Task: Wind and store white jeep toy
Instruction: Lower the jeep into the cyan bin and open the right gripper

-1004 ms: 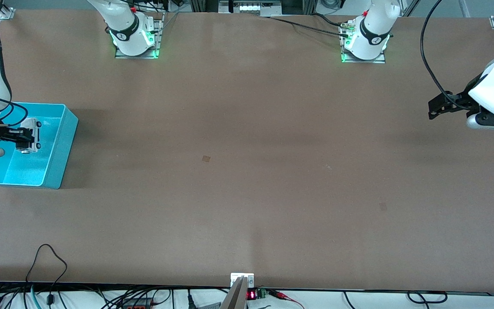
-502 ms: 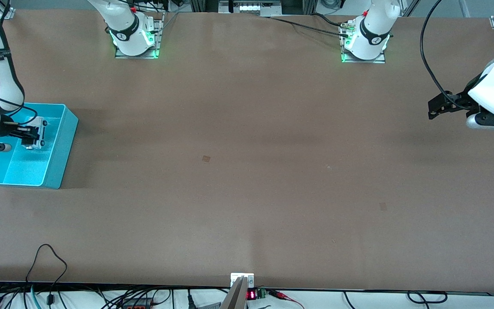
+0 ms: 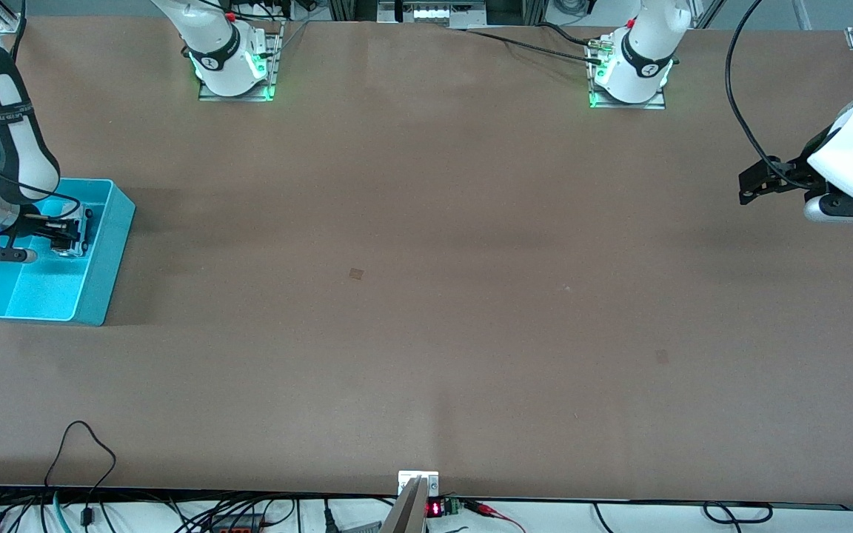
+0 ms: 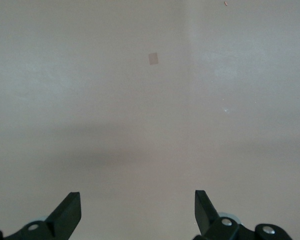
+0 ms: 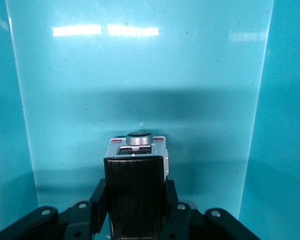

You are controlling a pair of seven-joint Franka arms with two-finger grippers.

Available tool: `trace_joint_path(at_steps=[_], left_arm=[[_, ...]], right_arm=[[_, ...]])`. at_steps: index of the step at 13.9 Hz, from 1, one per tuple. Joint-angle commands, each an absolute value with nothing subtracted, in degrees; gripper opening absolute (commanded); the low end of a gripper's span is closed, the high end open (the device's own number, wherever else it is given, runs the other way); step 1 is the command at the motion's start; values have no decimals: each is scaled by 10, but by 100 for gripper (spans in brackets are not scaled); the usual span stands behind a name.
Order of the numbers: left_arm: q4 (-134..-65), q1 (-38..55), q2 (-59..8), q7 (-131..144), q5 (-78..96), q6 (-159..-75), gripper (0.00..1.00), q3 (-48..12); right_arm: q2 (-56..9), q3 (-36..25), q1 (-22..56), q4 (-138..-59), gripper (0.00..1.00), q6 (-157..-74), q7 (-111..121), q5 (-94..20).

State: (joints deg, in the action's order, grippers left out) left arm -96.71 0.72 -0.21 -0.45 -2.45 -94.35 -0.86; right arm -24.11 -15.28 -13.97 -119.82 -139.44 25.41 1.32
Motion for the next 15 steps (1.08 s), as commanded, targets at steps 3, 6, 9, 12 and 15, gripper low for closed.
trace_joint_path(at_steps=[3,6,9,12,15], left_arm=[[-963,8,4,-15,-25,-933,100,-7],[-963,10,4,-12,-25,-932,100,-8],[-963,10,4,-11,-25,-931,100,-8],[-962,11,4,-11,-25,-932,100,-8],[-962,10,4,-11,-26,-931,100,-8]], right_arm=[[-230,-146,-139,-1196,84,-1383,249,21],[-208,-145,-131,-1193,100,-1361,253,21],[-165,-144,-107,-1173,100,-1290,263,22],[-134,-144,-77,-1163,100,-1260,264,22],[-96,-143,-46,-1162,100,-1252,279,22]])
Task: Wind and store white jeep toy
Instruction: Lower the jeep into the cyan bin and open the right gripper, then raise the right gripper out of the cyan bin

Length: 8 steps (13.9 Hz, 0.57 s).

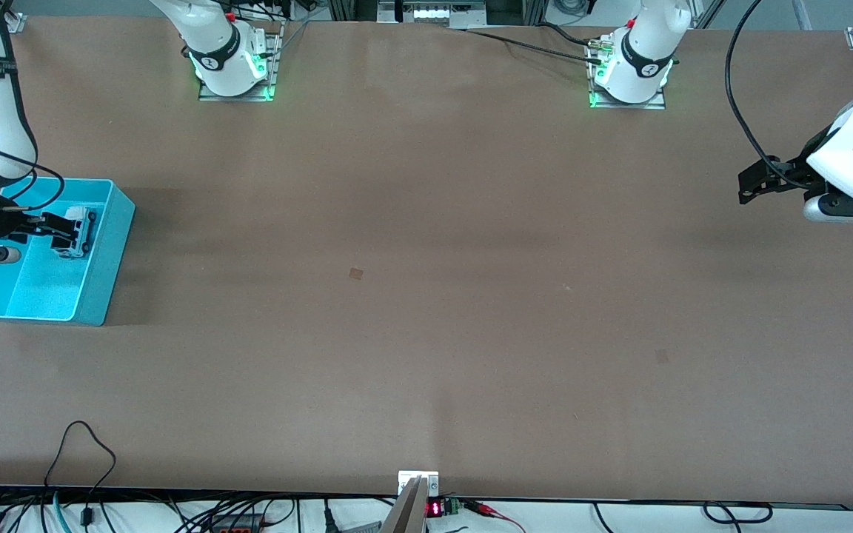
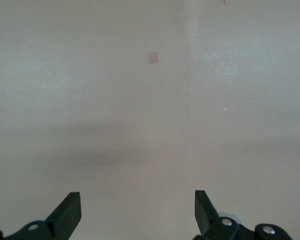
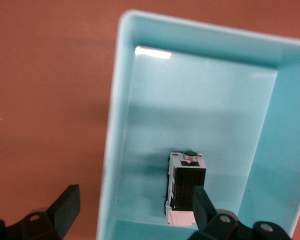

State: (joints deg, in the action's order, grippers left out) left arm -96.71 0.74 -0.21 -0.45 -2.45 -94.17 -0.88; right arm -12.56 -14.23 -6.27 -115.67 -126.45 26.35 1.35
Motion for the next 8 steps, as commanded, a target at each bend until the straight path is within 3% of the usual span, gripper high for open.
trace_joint_path(at_steps=[1,8], left_arm=[[-962,11,4,-11,-25,-931,100,-8],[-962,11,4,-10,-25,-931,100,-15]], right_arm=[[-84,-143,-32,-1162,100,-1250,278,22],[-21,-142,24,-1158,100,-1195,248,18]])
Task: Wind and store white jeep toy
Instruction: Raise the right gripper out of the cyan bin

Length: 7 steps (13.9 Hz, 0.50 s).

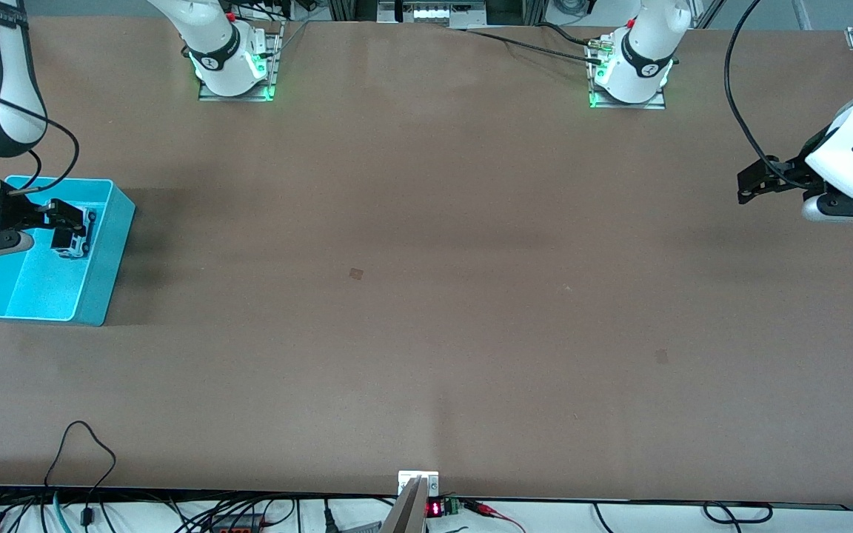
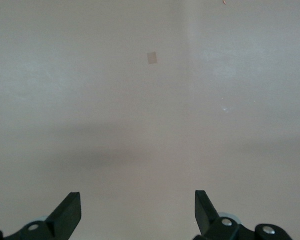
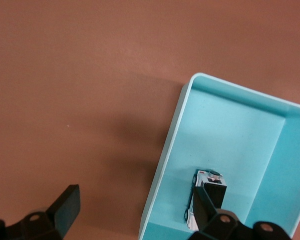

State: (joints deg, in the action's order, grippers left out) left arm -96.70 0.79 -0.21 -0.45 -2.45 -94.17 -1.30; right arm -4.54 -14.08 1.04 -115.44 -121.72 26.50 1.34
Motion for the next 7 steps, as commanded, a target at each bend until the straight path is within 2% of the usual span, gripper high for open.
trace_joint_path(at_steps=[1,4,7], left_arm=[[-962,11,4,-9,-25,-932,100,-15],[-962,11,5,-9,-25,-930,100,-15],[-962,11,5,-9,-25,-925,100,-16]], right_arm=[[-12,-135,35,-1151,100,-1177,223,17],[12,-85,40,-1128,100,-1115,147,18],[29,-13,-2,-1110,100,-1090,121,17]])
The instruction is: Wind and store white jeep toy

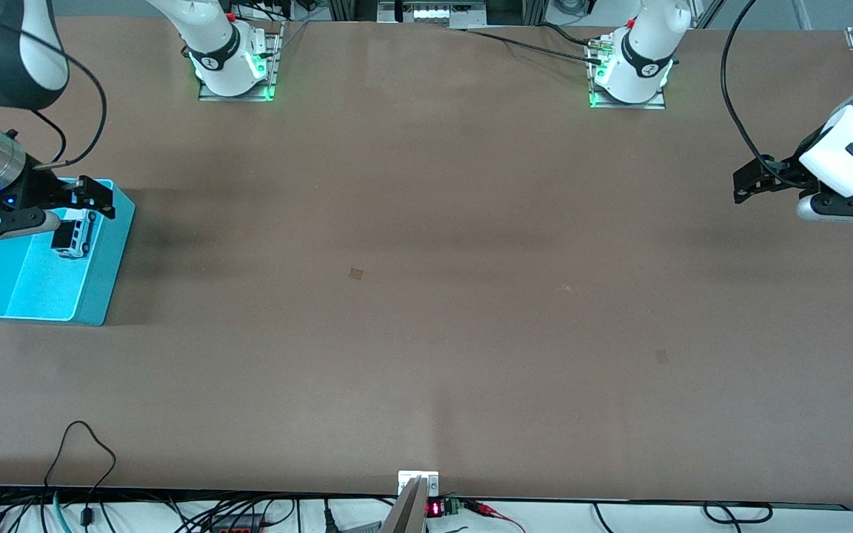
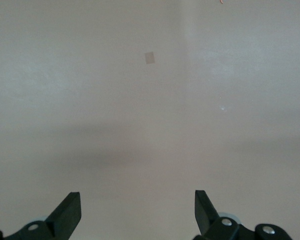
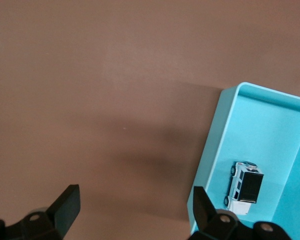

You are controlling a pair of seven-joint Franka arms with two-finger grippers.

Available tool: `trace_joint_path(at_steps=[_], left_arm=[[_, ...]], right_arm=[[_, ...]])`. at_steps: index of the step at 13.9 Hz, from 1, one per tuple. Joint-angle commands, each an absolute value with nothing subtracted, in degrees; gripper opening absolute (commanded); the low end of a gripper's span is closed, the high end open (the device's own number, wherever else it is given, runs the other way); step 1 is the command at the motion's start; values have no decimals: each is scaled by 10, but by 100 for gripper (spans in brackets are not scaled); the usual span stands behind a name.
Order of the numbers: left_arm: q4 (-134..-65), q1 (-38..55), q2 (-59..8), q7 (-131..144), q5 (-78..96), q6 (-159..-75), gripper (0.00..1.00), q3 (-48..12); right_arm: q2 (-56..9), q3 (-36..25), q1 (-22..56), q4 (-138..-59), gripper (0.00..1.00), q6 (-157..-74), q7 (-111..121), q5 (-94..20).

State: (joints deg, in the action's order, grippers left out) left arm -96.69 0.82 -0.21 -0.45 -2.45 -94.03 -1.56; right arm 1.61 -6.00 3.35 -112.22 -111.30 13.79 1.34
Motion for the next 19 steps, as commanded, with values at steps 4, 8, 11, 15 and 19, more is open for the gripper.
trace_joint_path(at_steps=[4,8,11,15,19], left_arm=[[-962,11,8,-10,-25,-917,100,-17],[-957,11,6,-10,-25,-915,100,-16],[-956,11,5,-10,-25,-915,100,-16],[-955,11,4,-10,-26,-915,100,-17],[-955,10,5,-18,-25,-914,100,-15]], right_arm=[[33,13,-8,-1044,100,-1021,93,14],[33,13,-7,-972,100,-941,54,-27],[34,11,-7,-948,100,-919,54,-29],[34,21,-4,-947,100,-915,14,-26],[29,22,-4,-936,100,-918,11,-28]])
